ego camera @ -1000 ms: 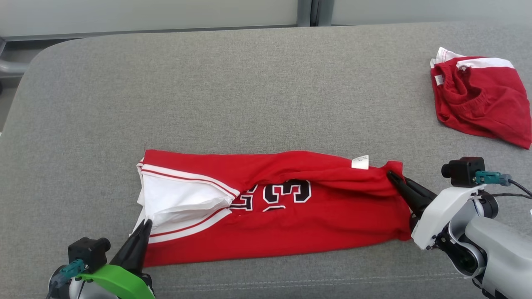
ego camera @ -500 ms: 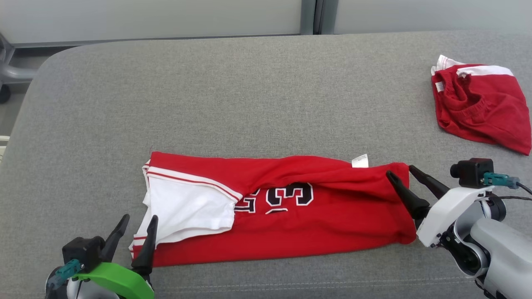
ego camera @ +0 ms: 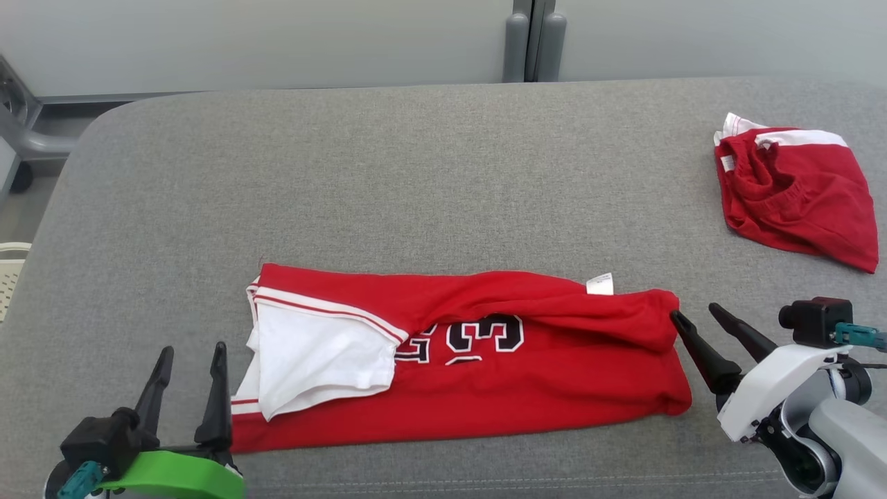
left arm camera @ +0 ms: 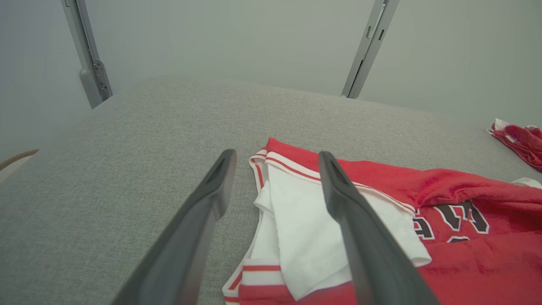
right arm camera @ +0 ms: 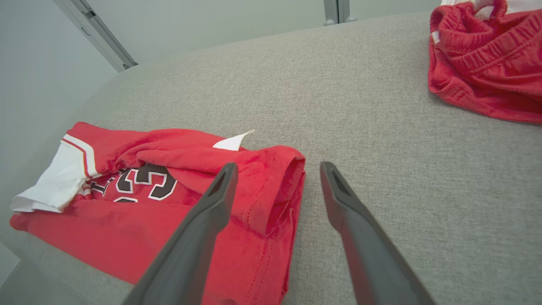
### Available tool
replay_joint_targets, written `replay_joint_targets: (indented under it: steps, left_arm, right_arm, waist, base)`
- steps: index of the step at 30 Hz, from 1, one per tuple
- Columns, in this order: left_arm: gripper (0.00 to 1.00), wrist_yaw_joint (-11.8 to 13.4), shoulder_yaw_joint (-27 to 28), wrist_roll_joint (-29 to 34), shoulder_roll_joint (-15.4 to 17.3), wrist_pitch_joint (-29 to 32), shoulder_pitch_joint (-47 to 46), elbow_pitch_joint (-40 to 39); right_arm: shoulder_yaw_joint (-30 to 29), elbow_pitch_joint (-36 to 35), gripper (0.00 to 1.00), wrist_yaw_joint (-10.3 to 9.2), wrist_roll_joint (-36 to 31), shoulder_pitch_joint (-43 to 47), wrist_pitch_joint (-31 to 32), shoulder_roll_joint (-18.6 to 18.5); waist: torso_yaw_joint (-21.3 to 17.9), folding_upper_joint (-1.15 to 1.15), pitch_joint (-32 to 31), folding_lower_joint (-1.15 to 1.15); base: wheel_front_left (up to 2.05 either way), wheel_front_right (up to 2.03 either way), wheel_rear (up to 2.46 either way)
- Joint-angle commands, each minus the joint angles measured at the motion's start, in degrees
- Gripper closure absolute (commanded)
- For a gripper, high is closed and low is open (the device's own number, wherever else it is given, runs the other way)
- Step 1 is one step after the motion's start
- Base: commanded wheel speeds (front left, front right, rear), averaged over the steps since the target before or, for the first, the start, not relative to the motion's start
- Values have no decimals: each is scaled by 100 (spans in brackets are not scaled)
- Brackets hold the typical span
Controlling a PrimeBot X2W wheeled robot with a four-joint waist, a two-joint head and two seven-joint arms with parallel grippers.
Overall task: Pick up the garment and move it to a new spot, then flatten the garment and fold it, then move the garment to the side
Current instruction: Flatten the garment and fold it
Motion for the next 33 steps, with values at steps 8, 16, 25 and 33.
replay_joint_targets:
  steps: [8,16,25,33]
  left_arm:
    - [0,15,728,799,-340,-11,316,-573]
    - [0,22,1064,1252,-569,-11,487,-901]
    - [0,14,1058,1333,-662,-11,449,-945]
    - [0,12,992,1294,-692,-11,428,-935]
  right_arm:
    - [-301,171,0,-1,-330,198,-18,183]
    - [-296,538,0,-1,-368,6,-18,399]
    - [99,1024,2,-1,-105,-373,114,487]
    - [399,1316,88,-1,84,-642,101,494]
  waist:
    - [27,0,-57,0]
    - [93,0,-92,0]
    - [237,0,-57,0]
    - [373,0,-30,0]
  base:
    - [0,0,0]
    - [0,0,0]
    - [0,0,0]
    - [0,0,0]
